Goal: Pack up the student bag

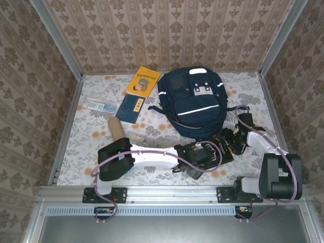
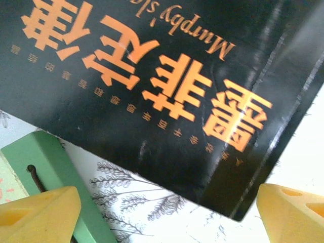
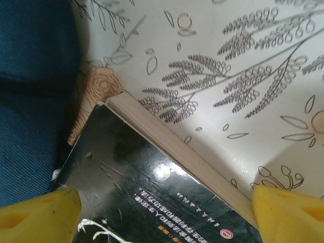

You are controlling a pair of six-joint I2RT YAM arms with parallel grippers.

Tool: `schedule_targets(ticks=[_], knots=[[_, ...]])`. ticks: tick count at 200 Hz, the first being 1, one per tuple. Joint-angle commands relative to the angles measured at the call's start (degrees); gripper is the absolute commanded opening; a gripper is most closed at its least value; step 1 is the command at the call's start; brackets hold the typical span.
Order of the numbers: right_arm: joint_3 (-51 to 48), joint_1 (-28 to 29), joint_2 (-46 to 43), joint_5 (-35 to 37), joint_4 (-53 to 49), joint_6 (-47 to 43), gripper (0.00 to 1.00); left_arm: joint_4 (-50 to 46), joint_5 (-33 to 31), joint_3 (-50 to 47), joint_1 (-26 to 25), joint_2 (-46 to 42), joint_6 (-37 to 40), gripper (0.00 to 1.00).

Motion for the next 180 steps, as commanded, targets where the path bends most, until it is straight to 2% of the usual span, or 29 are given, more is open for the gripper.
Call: schedule_targets(ticks=[1, 65, 109, 147, 180], knots=[[-2.6, 0.8, -2.6, -3.7, 0.3, 1.3, 0.88, -6.9, -3.9, -0.5, 0.7, 1.3, -1.3, 0.92], [-8.6, 6.6, -9.5, -6.3, 1.4, 8.3, 0.86, -10.8, -8.4, -5.6, 7.1, 0.0, -5.0, 0.93], [-11.0, 13.4, -15.0, -5.8, 2.7, 15.2, 0.83, -9.7, -9.3, -8.8, 13.5, -0.7, -3.9, 0.92], [-11.2, 20.7, -16.3, -5.9, 5.9, 20.6, 0.81, -9.8, -10.9, -9.3, 18.5, -1.2, -1.6, 0.92], [-7.8, 24.9, -17.0, -2.7, 1.7, 18.7, 0.81, -11.0, -11.0, -9.2, 19.6, -6.0, -2.6, 0.92]])
